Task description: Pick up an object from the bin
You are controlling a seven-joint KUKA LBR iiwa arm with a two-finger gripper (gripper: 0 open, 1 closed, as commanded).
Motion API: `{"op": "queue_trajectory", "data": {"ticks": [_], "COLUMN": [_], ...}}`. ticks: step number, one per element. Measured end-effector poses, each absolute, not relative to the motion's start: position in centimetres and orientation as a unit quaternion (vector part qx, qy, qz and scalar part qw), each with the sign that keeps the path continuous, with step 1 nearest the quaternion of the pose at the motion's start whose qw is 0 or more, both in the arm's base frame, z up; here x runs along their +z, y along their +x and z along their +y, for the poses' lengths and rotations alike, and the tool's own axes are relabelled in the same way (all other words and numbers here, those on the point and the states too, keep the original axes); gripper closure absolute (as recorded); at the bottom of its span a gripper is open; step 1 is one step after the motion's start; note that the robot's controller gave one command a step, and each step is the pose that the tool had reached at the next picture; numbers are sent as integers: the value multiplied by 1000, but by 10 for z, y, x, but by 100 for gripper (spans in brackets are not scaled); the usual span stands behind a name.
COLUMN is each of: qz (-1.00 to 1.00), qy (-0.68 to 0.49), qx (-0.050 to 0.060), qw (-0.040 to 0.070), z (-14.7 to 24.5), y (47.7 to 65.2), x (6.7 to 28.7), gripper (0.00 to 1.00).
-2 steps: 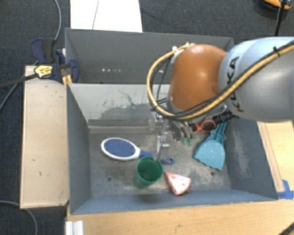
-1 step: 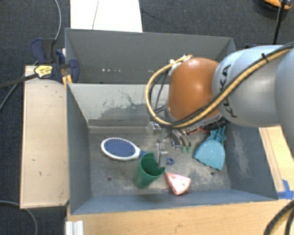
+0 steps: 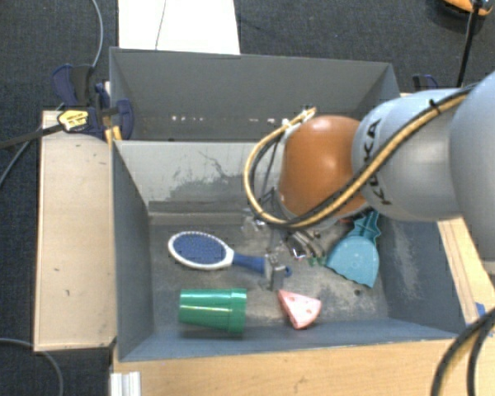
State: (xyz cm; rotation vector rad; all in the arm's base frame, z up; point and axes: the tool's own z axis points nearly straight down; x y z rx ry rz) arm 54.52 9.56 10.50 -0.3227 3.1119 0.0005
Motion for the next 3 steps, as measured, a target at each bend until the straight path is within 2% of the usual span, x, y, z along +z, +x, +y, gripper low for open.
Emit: {"op": "queue_trajectory", "data": {"ticks": [1,2,3], "qz": [988,988,987], "qy": [-155,-155,-161], "qx": [1,1,1], "qw": [6,6,7], "z": [124,124,118], "y": [533,533,537], "x": [70,70,175], "gripper": [100,100,100]}}
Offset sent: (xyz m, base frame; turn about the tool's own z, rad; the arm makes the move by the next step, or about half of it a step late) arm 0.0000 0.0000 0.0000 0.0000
